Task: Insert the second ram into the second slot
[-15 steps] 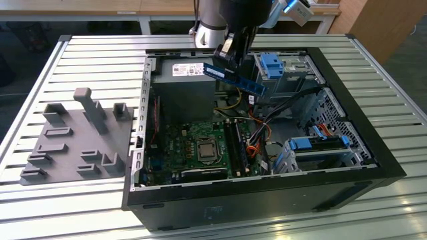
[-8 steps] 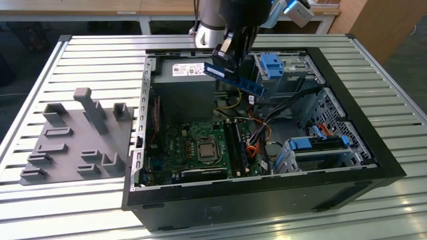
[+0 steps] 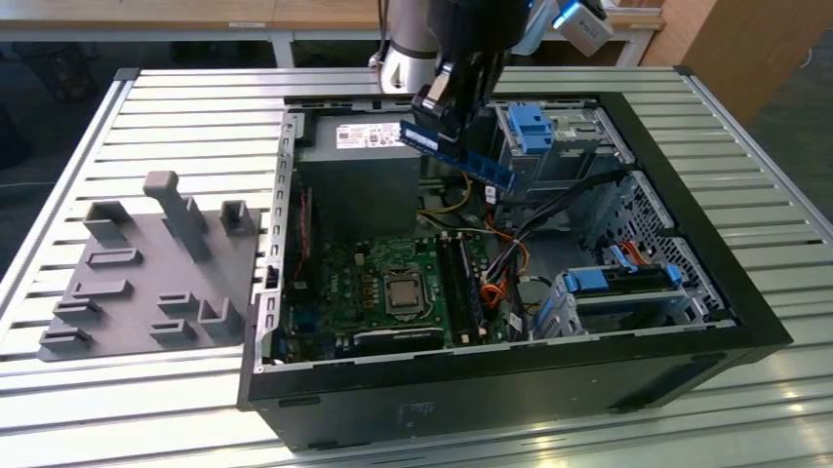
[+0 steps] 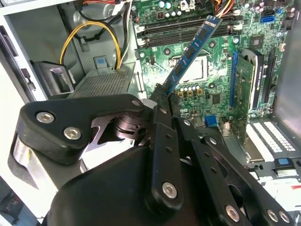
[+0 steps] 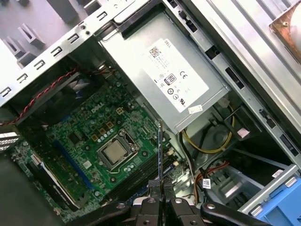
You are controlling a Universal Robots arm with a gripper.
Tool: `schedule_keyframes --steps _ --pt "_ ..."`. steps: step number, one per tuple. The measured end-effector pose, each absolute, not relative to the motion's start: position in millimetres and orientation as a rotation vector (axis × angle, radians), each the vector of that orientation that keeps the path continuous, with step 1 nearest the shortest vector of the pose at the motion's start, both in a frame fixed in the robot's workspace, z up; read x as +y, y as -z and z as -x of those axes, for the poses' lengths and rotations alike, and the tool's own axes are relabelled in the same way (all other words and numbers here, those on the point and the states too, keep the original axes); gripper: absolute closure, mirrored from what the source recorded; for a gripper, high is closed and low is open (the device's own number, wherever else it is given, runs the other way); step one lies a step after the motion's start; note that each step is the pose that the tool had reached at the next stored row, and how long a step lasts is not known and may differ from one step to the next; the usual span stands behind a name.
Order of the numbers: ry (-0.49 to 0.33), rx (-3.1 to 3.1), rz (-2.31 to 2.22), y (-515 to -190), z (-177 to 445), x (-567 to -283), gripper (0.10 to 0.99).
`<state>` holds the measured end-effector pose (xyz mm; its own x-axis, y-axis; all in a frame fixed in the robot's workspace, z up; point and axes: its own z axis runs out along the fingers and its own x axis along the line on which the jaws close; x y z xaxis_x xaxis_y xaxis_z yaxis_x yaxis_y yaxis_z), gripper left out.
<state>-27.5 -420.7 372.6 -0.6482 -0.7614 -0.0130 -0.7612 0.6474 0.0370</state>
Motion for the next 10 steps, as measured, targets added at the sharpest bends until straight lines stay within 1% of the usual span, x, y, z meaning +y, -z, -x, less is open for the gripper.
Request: schedule_keyframes --steps 10 --pt "0.061 -2.883 -1.240 -372.6 27.5 -420.7 0.953"
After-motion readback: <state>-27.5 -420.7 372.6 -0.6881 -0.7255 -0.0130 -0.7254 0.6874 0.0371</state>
